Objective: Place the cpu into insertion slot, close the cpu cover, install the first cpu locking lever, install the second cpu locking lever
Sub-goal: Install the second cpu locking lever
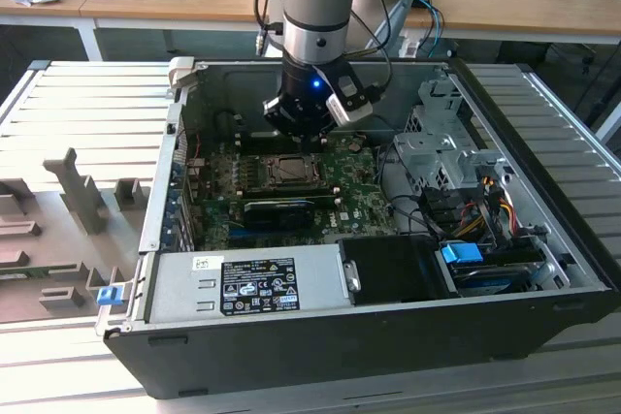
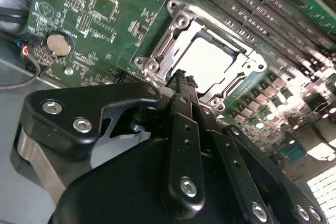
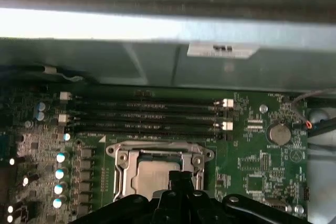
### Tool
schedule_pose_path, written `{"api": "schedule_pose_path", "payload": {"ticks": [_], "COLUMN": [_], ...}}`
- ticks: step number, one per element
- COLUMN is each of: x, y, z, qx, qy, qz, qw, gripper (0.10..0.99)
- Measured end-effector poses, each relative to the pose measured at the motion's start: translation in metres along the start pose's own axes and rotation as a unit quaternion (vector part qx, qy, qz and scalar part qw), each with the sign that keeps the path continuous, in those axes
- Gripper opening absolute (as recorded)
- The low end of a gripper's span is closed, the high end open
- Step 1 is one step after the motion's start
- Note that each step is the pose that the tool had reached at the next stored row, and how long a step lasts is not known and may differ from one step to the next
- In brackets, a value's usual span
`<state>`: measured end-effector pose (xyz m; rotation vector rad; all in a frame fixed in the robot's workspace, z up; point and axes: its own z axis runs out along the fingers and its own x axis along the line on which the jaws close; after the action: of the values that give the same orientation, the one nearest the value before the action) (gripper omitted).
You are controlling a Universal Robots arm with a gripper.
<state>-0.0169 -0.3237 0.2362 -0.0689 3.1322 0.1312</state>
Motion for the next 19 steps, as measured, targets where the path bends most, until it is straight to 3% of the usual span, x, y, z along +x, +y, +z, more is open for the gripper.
{"api": "schedule_pose_path", "payload": {"ticks": [4,8,15,19], "x": [0.0003,0.0002,0.0014,0.0017], "y": [-0.0051,-0.0063,-0.0258,-0.0335], "z": [-0.0017,-0.0102,-0.0118,-0.0073], "qx": [0.0001,-0.0001,-0.0003,-0.0012], "qy": [0.0001,-0.0001,0.0,0.0015], "qz": [0.0,0.0,0.0,0.0], "qw": [1.0,1.0,1.0,1.0], "gripper": [0.106,0.106,0.106,0.106]}}
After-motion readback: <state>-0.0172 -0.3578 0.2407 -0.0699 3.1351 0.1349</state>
